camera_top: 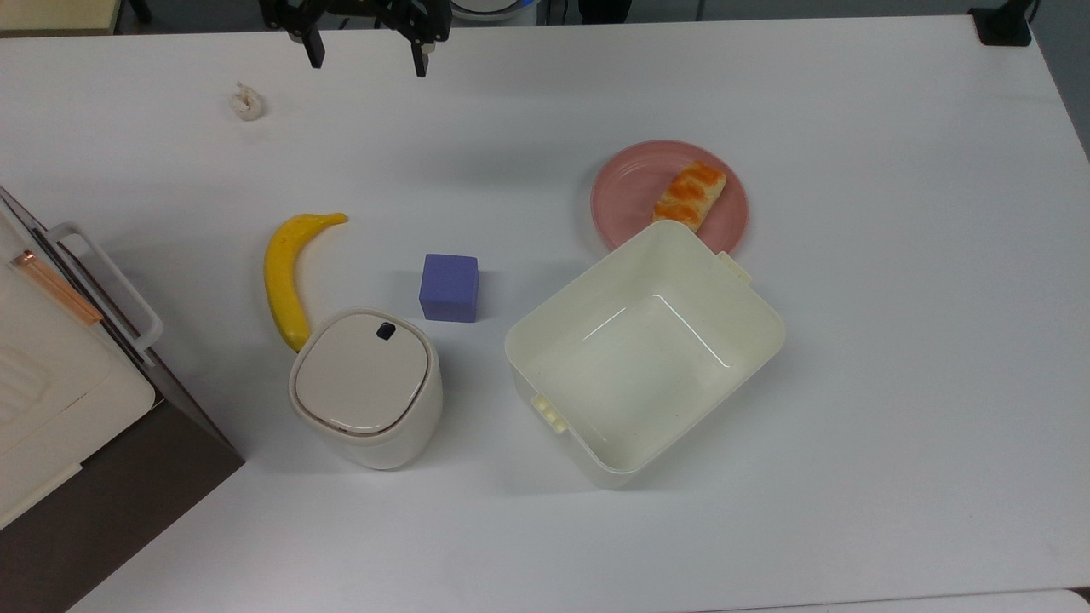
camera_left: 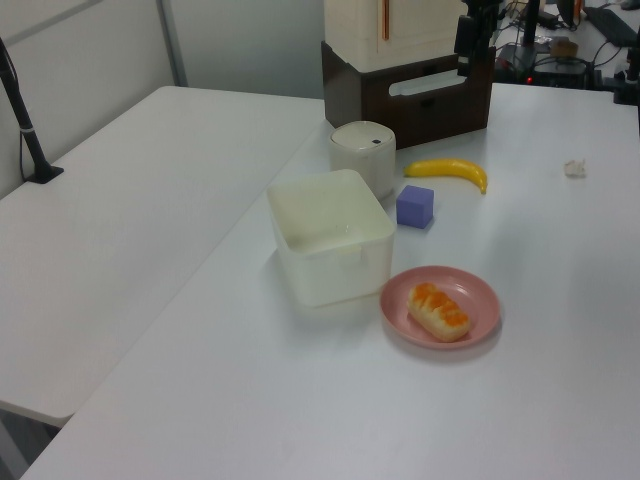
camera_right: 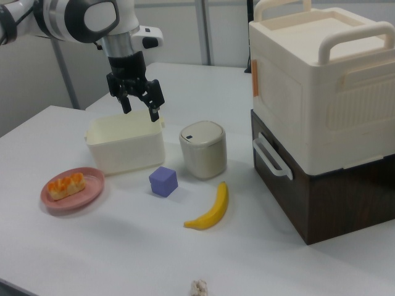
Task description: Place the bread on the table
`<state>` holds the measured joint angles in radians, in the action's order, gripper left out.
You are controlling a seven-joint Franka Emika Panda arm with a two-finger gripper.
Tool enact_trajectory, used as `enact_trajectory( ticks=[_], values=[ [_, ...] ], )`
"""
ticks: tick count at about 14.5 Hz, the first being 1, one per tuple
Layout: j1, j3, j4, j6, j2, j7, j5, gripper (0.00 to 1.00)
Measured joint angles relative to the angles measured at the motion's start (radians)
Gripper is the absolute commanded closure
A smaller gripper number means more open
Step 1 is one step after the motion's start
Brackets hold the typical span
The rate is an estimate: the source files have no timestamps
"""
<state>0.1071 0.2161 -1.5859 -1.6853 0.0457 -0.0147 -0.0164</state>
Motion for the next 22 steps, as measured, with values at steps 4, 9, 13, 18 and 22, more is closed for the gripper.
enact_trajectory(
  ticks=[4, 9, 13, 18, 22],
  values=[
    [0.0, 0.0, 0.0, 0.0, 0.0, -0.018, 0.0, 0.0],
    [0.0, 0.0, 0.0, 0.014, -0.004, -0.042, 0.0, 0.0],
    [0.0, 0.0, 0.0, 0.026, -0.005, -0.044, 0.0, 0.0],
    [0.0, 0.0, -0.001, 0.027, -0.005, -0.045, 0.0, 0.0],
    [0.004, -0.002, -0.014, 0.028, -0.005, -0.05, 0.0, 0.0]
  ],
)
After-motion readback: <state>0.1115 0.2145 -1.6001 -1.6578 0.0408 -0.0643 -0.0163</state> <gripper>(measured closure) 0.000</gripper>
